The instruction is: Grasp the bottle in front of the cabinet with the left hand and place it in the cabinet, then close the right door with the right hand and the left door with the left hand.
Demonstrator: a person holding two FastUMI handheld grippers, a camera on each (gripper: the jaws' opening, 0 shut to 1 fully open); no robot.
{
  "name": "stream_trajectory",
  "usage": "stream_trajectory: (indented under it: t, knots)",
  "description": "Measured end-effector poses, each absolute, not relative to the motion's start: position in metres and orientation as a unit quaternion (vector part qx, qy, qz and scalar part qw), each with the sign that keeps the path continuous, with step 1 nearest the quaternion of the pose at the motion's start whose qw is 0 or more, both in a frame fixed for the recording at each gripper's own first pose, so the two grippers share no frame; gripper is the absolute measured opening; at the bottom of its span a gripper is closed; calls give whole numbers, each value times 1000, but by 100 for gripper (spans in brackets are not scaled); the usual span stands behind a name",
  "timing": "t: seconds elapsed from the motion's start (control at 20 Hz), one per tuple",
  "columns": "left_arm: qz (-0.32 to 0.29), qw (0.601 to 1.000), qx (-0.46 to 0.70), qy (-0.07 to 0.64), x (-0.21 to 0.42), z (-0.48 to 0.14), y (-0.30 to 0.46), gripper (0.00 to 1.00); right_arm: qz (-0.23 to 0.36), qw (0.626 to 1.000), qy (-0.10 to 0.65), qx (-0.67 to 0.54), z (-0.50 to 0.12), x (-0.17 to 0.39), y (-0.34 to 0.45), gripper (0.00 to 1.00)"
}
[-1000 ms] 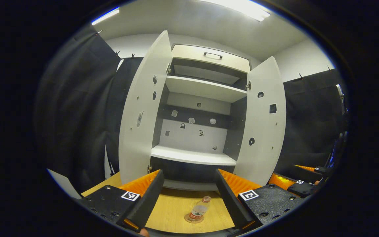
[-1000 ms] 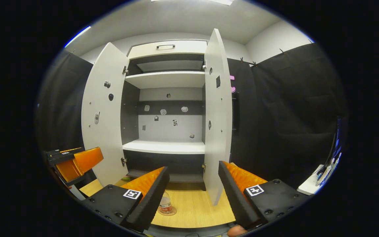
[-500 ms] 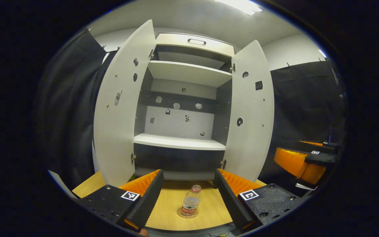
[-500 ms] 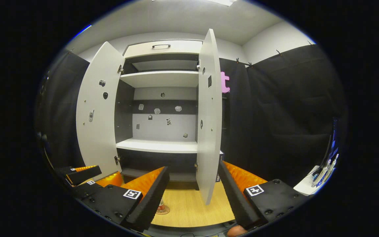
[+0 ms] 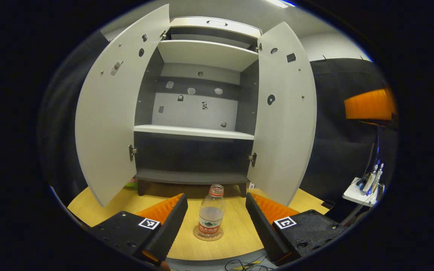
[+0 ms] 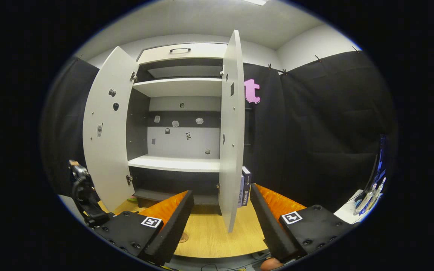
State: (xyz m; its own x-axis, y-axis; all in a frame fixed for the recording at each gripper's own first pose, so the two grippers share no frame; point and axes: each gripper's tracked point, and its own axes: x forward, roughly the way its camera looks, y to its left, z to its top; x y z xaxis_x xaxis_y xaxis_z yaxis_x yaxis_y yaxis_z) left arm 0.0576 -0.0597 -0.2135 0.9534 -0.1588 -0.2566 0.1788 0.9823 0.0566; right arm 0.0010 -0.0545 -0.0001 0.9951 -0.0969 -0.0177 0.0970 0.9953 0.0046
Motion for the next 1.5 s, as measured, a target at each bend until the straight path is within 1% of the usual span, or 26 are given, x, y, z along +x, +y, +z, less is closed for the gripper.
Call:
stream_trajectory:
  t: [0.25,0.6,0.85,1.2,1.25,1.3,1.5]
  knots:
    - [-70,981,21,182,73,-274,-59,95,-65,998,13,-8,2,3,-77,99]
    - [-58,967,63,238,90,-344,-51,95,-105,994,30,-5,-8,3,-117,99]
    - [-48,961,41,268,98,-376,-48,95,-128,991,39,-7,-13,6,-140,99]
    - [-22,953,43,298,116,-405,-37,95,-141,989,54,-13,-22,9,-153,99]
    - [-19,951,46,304,115,-406,-36,88,-140,988,54,-14,-24,11,-153,99]
    - [-25,950,45,308,112,-404,-38,77,-140,989,54,-14,-24,12,-154,99]
    - [-39,952,51,300,116,-376,-43,75,-133,990,50,-1,-25,19,-156,99]
